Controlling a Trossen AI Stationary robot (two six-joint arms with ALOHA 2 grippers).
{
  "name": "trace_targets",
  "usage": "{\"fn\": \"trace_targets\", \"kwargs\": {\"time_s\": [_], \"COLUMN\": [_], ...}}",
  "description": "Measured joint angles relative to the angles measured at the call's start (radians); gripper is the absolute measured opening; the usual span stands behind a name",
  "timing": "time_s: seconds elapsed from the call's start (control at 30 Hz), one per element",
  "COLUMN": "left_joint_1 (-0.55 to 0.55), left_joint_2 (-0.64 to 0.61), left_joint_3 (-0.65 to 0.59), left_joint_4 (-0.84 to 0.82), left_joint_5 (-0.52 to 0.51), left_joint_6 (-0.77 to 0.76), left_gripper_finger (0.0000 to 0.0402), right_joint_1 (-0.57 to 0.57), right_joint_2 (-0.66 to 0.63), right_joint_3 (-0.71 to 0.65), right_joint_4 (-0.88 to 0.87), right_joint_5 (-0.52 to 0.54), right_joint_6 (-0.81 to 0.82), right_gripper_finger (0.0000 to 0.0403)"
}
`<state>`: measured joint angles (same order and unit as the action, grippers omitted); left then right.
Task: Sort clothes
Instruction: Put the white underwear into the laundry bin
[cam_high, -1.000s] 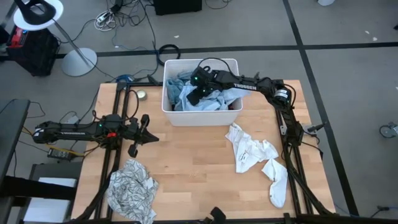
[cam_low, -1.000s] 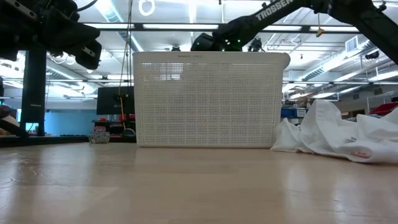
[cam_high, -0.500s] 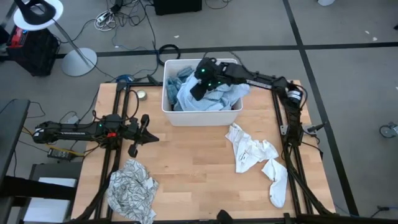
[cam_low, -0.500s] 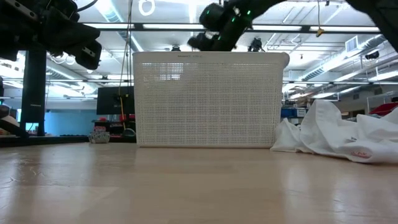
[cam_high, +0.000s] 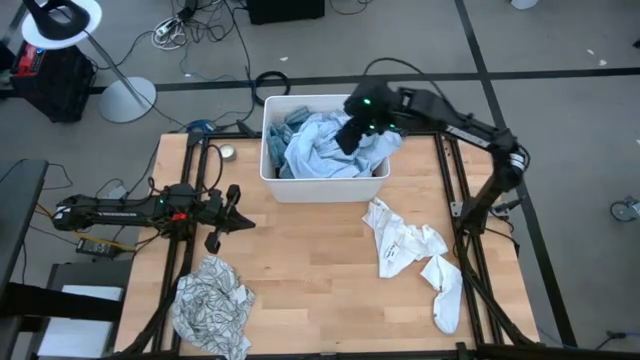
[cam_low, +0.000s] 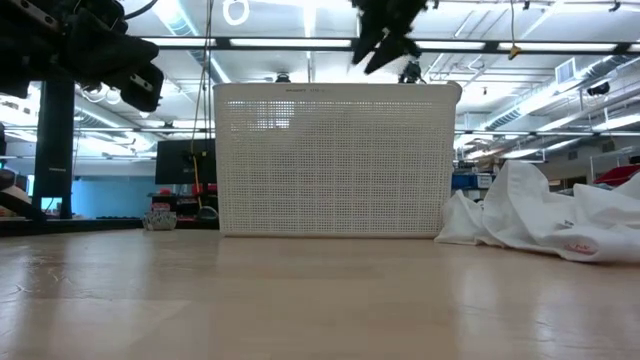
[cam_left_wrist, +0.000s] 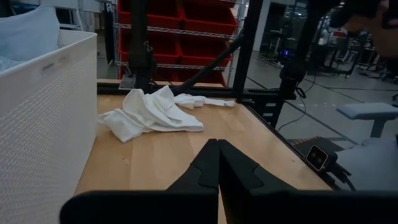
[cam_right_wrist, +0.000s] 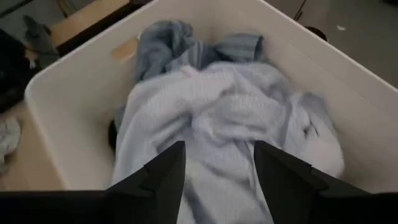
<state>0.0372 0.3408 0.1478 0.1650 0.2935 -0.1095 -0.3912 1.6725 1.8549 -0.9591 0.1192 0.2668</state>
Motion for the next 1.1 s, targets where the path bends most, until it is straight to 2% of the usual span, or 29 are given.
{"fn": "trace_targets", "kwargs": {"time_s": [0.13,0.23,0.47,0.77,0.93,1.1], "left_joint_1": [0.000,0.000,0.000,0.000,0.000,0.000], "left_joint_2": [0.000,0.000,0.000,0.000,0.000,0.000], "left_joint_3": [0.000,0.000,0.000,0.000,0.000,0.000], "left_joint_4": [-0.001,-0.001,-0.002,-0.003,-0.006,-0.007], "left_joint_5": [0.001,0.004,0.004,0.004,0.004,0.004], "left_joint_6": [0.001,0.000,0.000,0.000,0.000,0.001], "left_gripper_finger": [0.0006,0.0006,0.0006,0.0006,0.0006,0.0006], "right_joint_1": [0.046,0.101,0.249,0.483,0.619,0.750], "right_joint_2": [-0.078,-0.161,-0.415,-0.700,-0.786,-0.809], "right_joint_3": [-0.022,-0.098,-0.412,-0.799,-0.962,-1.067], "right_joint_4": [-0.090,-0.107,-0.049,-0.005,0.053,0.117], "right_joint_5": [0.068,0.146,0.258,0.368,0.416,0.440], "right_joint_6": [0.000,0.019,0.169,0.473,0.618,0.742], "right_gripper_finger": [0.0190,0.0189,0.0186,0.0184,0.0185,0.0183]}}
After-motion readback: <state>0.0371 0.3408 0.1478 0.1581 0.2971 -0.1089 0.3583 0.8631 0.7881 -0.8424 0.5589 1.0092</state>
